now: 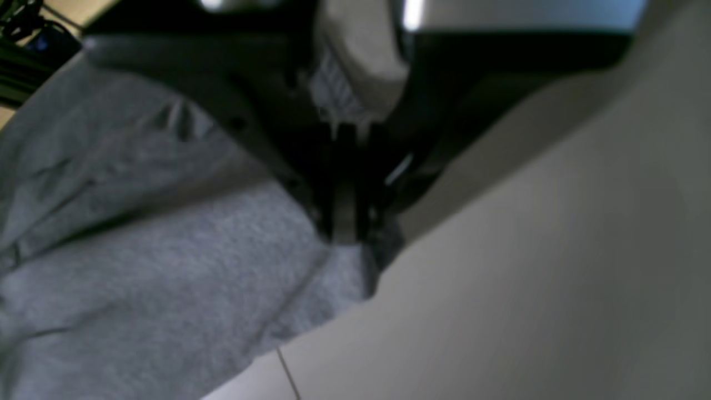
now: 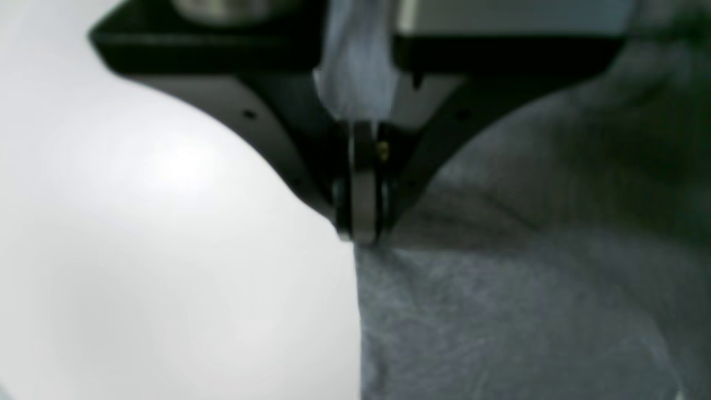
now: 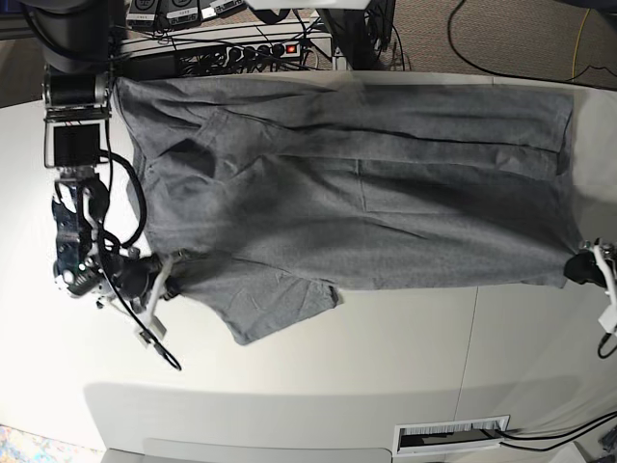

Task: Fold the T-shirt properly
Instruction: 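Lift that side with both grippers and fold it over the first fold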

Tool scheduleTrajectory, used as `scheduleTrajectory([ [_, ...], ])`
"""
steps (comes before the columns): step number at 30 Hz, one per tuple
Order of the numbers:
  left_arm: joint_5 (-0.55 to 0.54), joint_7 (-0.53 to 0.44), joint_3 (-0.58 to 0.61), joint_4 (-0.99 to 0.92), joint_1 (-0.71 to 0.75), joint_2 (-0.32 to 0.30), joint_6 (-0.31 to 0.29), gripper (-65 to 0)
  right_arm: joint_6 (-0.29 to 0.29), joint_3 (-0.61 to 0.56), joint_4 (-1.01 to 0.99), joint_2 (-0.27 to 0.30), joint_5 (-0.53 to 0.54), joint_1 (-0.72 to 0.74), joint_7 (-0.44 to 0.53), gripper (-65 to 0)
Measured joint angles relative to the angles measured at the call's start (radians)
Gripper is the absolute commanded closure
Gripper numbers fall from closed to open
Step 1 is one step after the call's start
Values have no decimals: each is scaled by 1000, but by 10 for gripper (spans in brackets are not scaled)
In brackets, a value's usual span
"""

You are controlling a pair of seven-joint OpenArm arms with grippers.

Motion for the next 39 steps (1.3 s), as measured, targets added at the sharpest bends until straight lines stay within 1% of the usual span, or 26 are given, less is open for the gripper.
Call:
scheduleTrajectory([
  [2,-1,0,0,12,0,-18,0,0,0,0,45,19,14,-23,-24,0],
  [5,-9,9,0,16,0,-31,0,0,-2,0,97,32,21,-66,-50,0],
  [8,-89,84,0,15,3,-43,0,0,-1,0,152,41,31,-132,-71,0],
  [10,-126,116,0,16,6,-50,0,0,-2,0,190,41,29,-175,-93,0],
  [16,-130,123,0,17,71,-62,0,0,-2,19,318,40,33,-304,-123,0],
  [18,-133,134,0,18,98,-65,0,0,1,60,359,39,33,-353,-130,0],
  [21,-184,157,0,18,143,-64,0,0,0,148,422,41,33,-425,-130,0],
  [24,-232,193,0,18,179,-65,0,0,-1,245,482,41,71,-504,-130,0],
  [27,-240,207,0,19,207,-68,0,0,1,328,537,40,91,-583,-129,0],
  [30,-247,219,0,22,213,-88,0,0,1,394,589,40,98,-652,-121,0],
  [34,-258,244,0,25,211,-117,-3,0,5,449,633,38,109,-707,-97,0],
  [39,-262,250,0,25,211,-142,-4,0,6,461,637,38,112,-715,-92,0],
])
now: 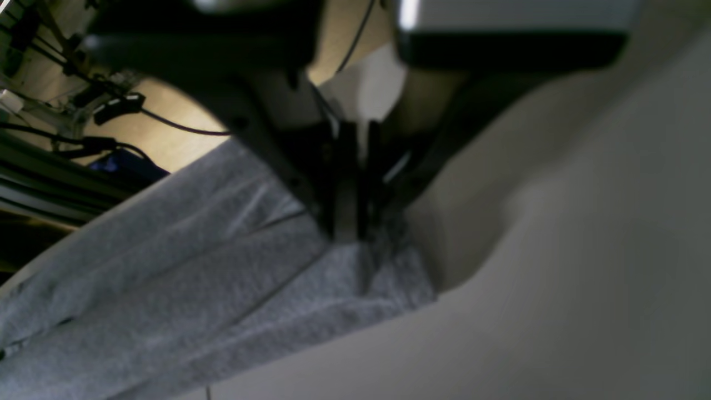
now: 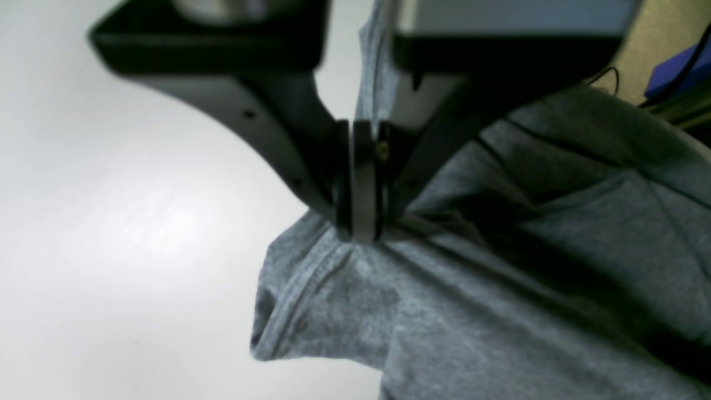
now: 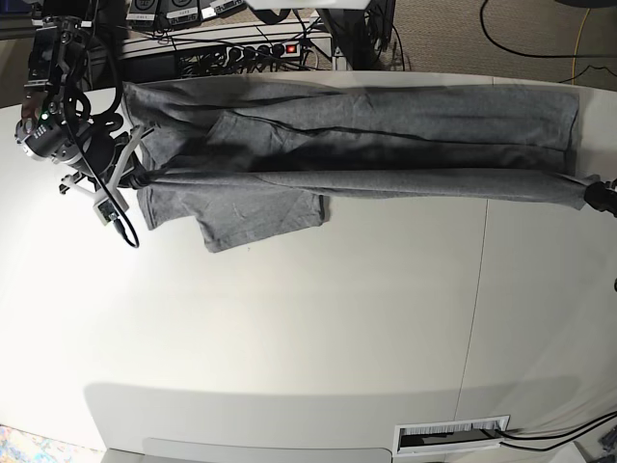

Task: Fold the T-shirt properly
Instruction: 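Lift that side with both grippers and fold it over the first fold, then lower the folded edge and open both grippers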

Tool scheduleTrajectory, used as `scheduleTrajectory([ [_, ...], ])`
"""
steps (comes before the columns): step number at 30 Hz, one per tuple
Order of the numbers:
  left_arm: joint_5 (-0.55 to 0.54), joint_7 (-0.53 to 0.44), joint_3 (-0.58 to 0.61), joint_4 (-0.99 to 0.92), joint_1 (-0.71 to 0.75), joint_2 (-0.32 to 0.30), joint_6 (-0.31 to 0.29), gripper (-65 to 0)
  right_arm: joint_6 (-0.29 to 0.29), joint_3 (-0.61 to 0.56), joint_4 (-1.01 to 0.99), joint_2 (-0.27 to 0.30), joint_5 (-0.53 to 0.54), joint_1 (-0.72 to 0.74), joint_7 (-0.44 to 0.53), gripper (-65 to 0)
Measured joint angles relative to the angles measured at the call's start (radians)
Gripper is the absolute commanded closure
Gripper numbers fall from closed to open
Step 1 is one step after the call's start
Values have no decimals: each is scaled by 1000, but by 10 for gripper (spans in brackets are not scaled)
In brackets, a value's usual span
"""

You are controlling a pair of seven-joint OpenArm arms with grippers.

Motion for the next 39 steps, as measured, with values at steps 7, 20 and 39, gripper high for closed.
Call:
scheduleTrajectory([
  [7,16,3,0,-1,88,3,1,0,-5,4,0,1,-50,-2,-12,0],
  [20,19,4,0,-3,126,26,4,0,-6,5,0,1,-46,-2,-12,0],
  [39,19,0,0,82,205,58,5,-256,-5,5,-5,-122,-124,109,150,-231],
])
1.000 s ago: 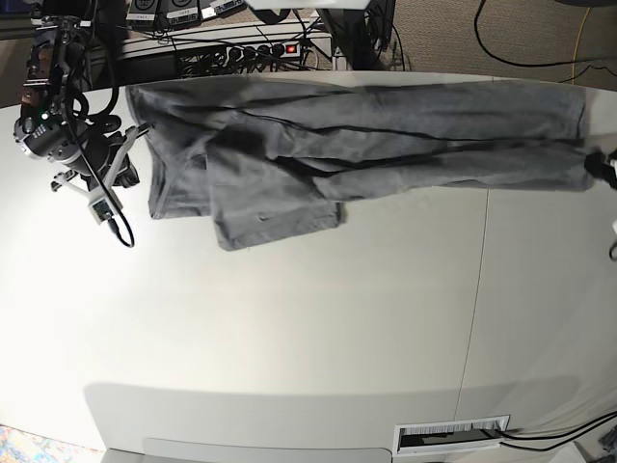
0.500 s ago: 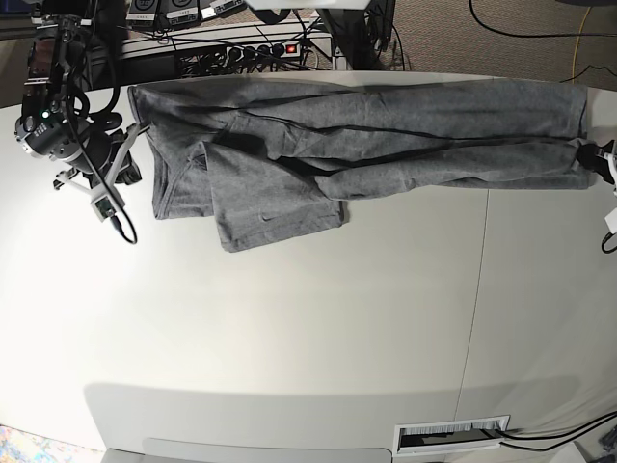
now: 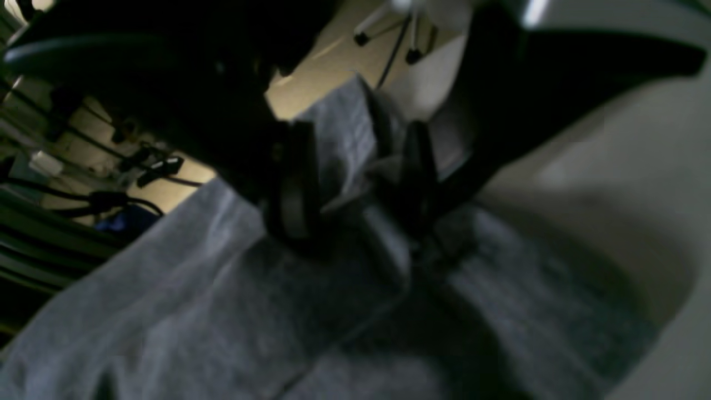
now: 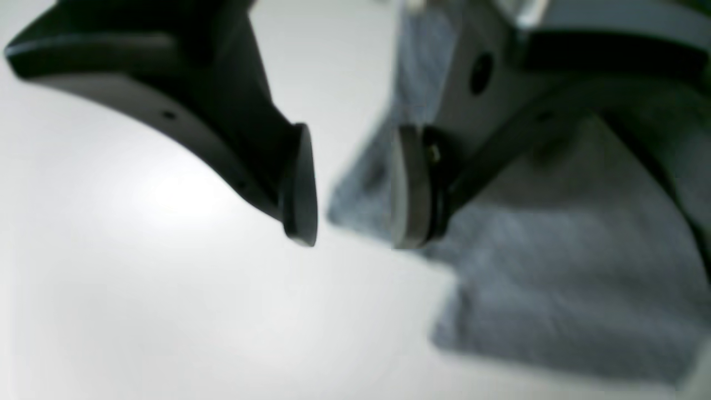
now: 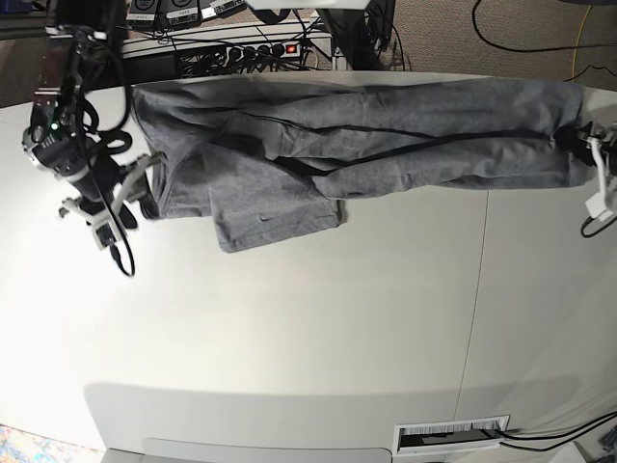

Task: Fold the T-shirt properly
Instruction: 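Lower the folded edge and open both grippers, then grasp the strip's end with the right gripper and tuck it flat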

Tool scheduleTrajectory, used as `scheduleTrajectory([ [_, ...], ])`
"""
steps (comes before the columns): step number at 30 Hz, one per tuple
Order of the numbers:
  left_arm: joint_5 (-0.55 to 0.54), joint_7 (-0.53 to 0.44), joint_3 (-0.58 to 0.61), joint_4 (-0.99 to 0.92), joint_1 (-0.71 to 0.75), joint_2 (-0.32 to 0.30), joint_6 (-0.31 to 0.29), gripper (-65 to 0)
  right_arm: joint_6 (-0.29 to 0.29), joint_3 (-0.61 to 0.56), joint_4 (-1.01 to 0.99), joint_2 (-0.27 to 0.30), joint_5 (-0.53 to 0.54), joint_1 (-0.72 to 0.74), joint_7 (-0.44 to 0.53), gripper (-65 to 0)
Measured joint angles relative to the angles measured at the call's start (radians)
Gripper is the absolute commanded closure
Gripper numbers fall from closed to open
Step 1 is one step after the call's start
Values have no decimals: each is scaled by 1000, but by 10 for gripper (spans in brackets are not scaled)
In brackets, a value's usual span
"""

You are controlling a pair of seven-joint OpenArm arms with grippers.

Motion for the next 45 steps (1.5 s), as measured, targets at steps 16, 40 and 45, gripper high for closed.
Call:
scheduleTrajectory([
  [16,249,-237,-16,56,32,37,-18,-256,-2,-141,-399,-128,-16,268,41,-231],
  [40,367,-436,-42,64,66,109,-18,-256,1,-183,-689,-141,-53,346,170,-103],
  [45,367,-437,-42,64,66,110,-18,-256,-2,-184,-690,-139,10,352,100,0],
])
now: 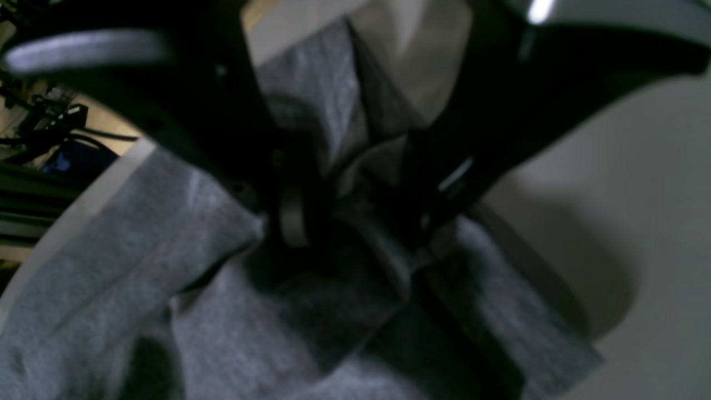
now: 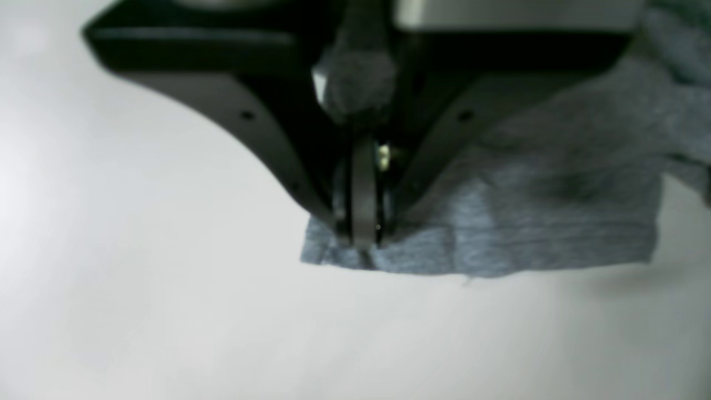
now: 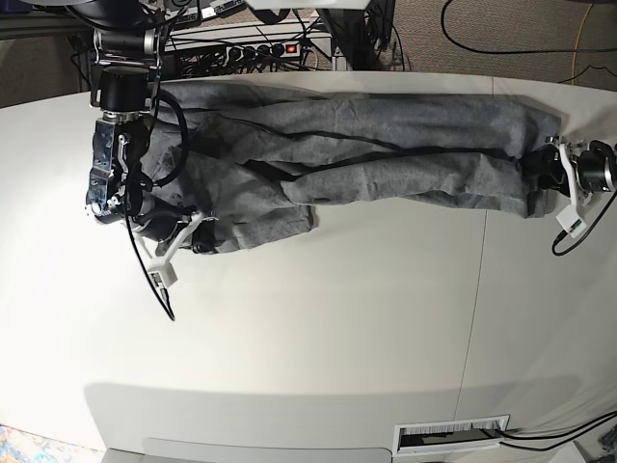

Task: Fold the T-shirt properly
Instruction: 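Grasp the strip's end with the right gripper and tuck it flat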

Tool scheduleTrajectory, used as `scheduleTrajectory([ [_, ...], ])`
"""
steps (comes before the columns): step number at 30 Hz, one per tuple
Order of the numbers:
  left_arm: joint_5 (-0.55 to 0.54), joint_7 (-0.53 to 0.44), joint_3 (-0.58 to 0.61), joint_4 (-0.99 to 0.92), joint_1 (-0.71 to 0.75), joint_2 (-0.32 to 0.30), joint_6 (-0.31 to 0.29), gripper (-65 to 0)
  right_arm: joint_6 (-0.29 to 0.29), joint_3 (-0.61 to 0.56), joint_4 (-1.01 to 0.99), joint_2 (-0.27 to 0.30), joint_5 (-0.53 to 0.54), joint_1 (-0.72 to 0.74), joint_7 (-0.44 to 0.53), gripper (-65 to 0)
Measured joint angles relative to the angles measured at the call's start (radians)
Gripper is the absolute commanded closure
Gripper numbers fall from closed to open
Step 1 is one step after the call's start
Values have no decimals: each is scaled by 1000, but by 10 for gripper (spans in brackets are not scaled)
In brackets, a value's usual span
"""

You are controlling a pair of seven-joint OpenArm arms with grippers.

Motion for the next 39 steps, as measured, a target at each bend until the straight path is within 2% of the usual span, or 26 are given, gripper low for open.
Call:
scheduleTrajectory([
  [4,0,-2,0,0,0,0,0,-256,0,0,1,0,75,8,-69,0],
  [7,0,-11,0,0,1,2,0,-256,-1,-1,30,1,154,2,-157,0],
  [10,1,-23,0,0,3,2,0,-256,-4,-3,95,0,217,-9,-269,0],
  [13,2,-38,0,0,4,5,0,-256,24,-3,203,1,246,-23,-312,0],
  [18,1,-49,1,0,6,8,0,-256,36,-3,323,0,307,-123,-323,0],
  [24,1,-54,1,1,6,10,0,-256,39,-1,515,1,306,-290,-329,0],
  [27,2,-56,1,2,6,11,0,-256,62,9,616,1,307,-385,-329,0],
  [35,2,-60,1,2,6,14,0,-256,60,200,822,1,311,-575,-298,0],
  [39,2,-62,1,2,6,15,0,-256,68,289,884,32,353,-633,-293,0],
])
